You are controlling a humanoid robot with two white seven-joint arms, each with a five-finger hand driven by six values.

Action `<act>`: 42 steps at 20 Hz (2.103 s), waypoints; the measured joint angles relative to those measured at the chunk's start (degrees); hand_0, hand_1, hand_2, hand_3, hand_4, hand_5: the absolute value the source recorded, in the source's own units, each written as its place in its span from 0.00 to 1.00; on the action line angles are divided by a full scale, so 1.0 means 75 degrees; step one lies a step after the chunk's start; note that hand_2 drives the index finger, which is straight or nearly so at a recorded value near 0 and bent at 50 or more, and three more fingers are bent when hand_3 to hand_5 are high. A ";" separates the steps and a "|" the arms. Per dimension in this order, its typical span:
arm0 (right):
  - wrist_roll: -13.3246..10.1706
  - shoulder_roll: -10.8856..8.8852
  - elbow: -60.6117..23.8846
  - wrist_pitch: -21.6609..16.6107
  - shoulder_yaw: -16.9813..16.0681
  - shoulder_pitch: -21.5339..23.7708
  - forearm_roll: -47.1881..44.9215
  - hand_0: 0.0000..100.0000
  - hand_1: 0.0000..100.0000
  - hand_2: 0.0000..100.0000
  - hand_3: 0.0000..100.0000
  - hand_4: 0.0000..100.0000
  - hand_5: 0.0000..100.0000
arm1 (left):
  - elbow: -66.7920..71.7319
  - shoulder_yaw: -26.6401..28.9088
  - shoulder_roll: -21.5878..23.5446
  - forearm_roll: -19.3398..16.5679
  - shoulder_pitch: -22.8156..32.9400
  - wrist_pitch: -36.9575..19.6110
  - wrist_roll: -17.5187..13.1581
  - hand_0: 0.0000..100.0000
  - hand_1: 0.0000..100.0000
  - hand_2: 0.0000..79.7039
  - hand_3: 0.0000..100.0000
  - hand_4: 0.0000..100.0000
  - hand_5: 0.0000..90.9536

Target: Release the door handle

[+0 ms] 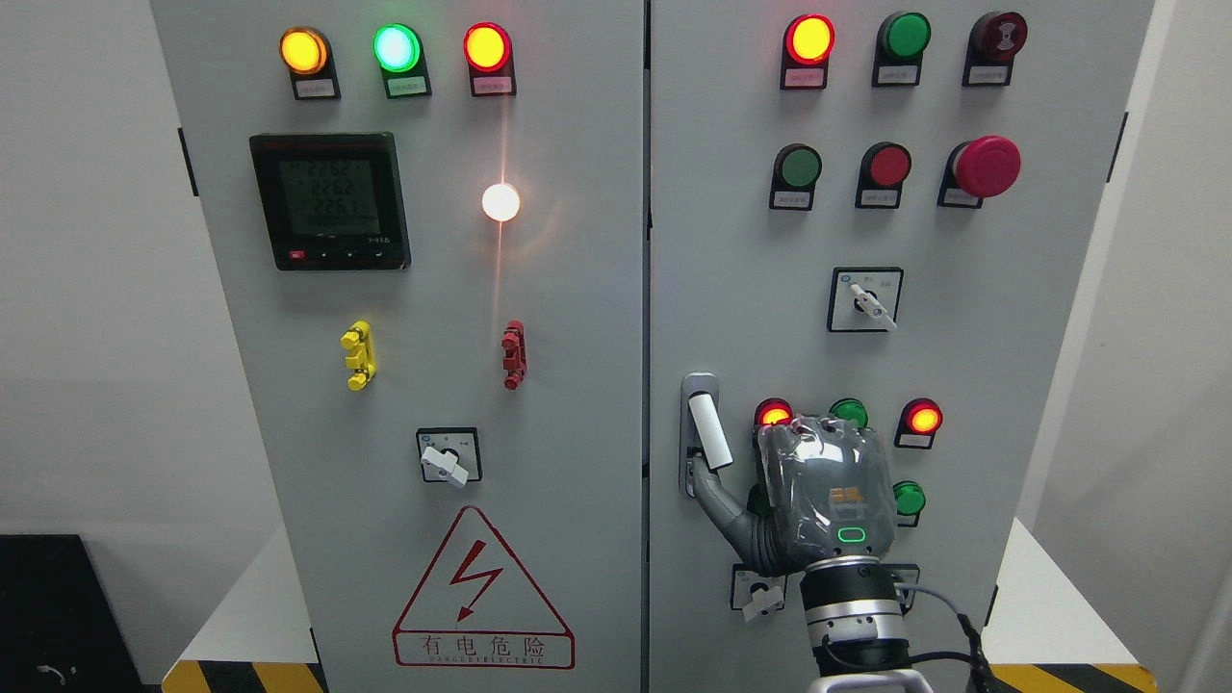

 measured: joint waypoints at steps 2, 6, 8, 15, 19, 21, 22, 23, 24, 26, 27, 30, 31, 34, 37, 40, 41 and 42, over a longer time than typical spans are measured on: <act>0.0000 0.0000 0.0000 0.0000 -0.0001 0.0000 0.0000 0.44 0.19 0.94 1.00 0.92 0.98 | 0.0000 0.0000 0.0000 0.0000 0.0000 0.0000 0.0000 0.12 0.56 0.00 0.00 0.00 0.00; -0.0008 0.0000 -0.0007 -0.0001 -0.0007 0.0000 -0.0004 0.44 0.19 0.94 1.00 0.92 0.98 | 0.0000 0.0000 0.0000 0.0000 0.0000 0.0000 0.0000 0.12 0.56 0.00 0.00 0.00 0.00; -0.0018 0.0000 -0.0010 -0.0001 -0.0009 0.0000 -0.0005 0.44 0.19 0.94 1.00 0.92 0.98 | 0.0000 0.0000 0.0000 0.0000 0.0000 0.0000 0.0000 0.12 0.56 0.00 0.00 0.00 0.00; -0.0042 0.0000 -0.0022 0.0021 -0.0015 0.0005 -0.0008 0.45 0.19 0.94 1.00 0.92 0.98 | 0.0000 0.0000 0.0000 0.0000 0.0000 0.0000 0.0000 0.12 0.56 0.00 0.00 0.00 0.00; -0.0042 0.0000 -0.0026 0.0021 -0.0016 0.0008 -0.0010 0.45 0.20 0.94 1.00 0.92 0.98 | 0.0000 0.0000 0.0000 0.0000 0.0000 0.0000 0.0000 0.12 0.56 0.00 0.00 0.00 0.00; -0.0042 0.0000 -0.0032 0.0017 -0.0018 0.0009 -0.0009 0.45 0.20 0.94 1.00 0.92 0.98 | 0.0000 0.0000 0.0000 0.0000 0.0000 0.0000 0.0000 0.12 0.56 0.00 0.00 0.00 0.00; -0.0042 0.0000 -0.0035 0.0017 -0.0021 0.0009 -0.0008 0.45 0.20 0.94 1.00 0.92 0.98 | 0.0000 0.0000 0.0000 0.0000 0.0000 0.0000 0.0000 0.12 0.56 0.00 0.00 0.00 0.00; -0.0042 0.0000 -0.0037 0.0012 -0.0026 0.0009 -0.0008 0.45 0.20 0.94 1.00 0.92 0.98 | 0.0000 0.0000 0.0000 0.0000 0.0000 0.0000 0.0000 0.12 0.56 0.00 0.00 0.00 0.00; -0.0042 0.0000 -0.0039 0.0008 -0.0038 0.0010 -0.0008 0.44 0.20 0.94 1.00 0.92 0.98 | 0.0000 0.0000 0.0000 0.0000 0.0000 0.0000 0.0000 0.12 0.56 0.00 0.00 0.00 0.00; -0.0061 -0.0003 -0.0051 0.0018 -0.0059 0.0009 -0.0008 0.45 0.20 0.94 1.00 0.92 0.98 | 0.0000 0.0000 0.0000 0.0000 0.0000 0.0000 0.0000 0.12 0.56 0.00 0.00 0.00 0.00; -0.0067 -0.0003 -0.0055 0.0025 -0.0066 0.0009 -0.0008 0.44 0.20 0.94 1.00 0.92 0.98 | 0.0000 0.0000 0.0000 0.0000 0.0000 0.0000 0.0000 0.12 0.56 0.00 0.00 0.00 0.00; -0.0084 -0.0003 -0.0068 0.0027 -0.0092 0.0008 -0.0009 0.45 0.20 0.95 1.00 0.92 0.98 | 0.0000 0.0000 0.0000 0.0001 0.0000 0.0000 0.0000 0.12 0.56 0.00 0.00 0.00 0.00; -0.0086 -0.0002 -0.0070 0.0027 -0.0097 0.0009 -0.0009 0.45 0.20 0.95 1.00 0.92 0.98 | 0.0000 0.0000 0.0000 0.0001 0.0000 0.0000 0.0000 0.12 0.56 0.00 0.00 0.00 0.00; -0.0113 -0.0002 -0.0077 0.0028 -0.0111 0.0013 -0.0010 0.45 0.20 0.95 1.00 0.91 0.98 | 0.0000 0.0000 0.0000 0.0001 0.0000 0.0000 0.0000 0.12 0.56 0.00 0.00 0.00 0.00; -0.0120 -0.0002 -0.0083 0.0028 -0.0120 0.0016 -0.0010 0.45 0.20 0.95 1.00 0.92 0.98 | 0.0000 0.0000 0.0000 0.0001 0.0000 0.0000 0.0000 0.12 0.56 0.00 0.00 0.00 0.00; -0.0074 -0.0002 -0.0087 0.0015 -0.0129 0.0018 -0.0010 0.45 0.20 0.95 1.00 0.92 0.98 | 0.0000 0.0000 0.0000 0.0001 0.0000 0.0000 0.0000 0.12 0.56 0.00 0.00 0.00 0.00; -0.0070 -0.0002 -0.0088 0.0014 -0.0132 0.0019 -0.0011 0.45 0.20 0.95 1.00 0.92 0.98 | 0.0000 0.0000 0.0000 0.0001 0.0000 0.0000 0.0000 0.12 0.56 0.00 0.00 0.00 0.00; -0.0065 -0.0002 -0.0088 0.0014 -0.0137 0.0020 -0.0010 0.45 0.20 0.95 1.00 0.92 0.98 | 0.0000 0.0000 0.0000 0.0001 0.0000 0.0000 0.0000 0.12 0.56 0.00 0.00 0.00 0.00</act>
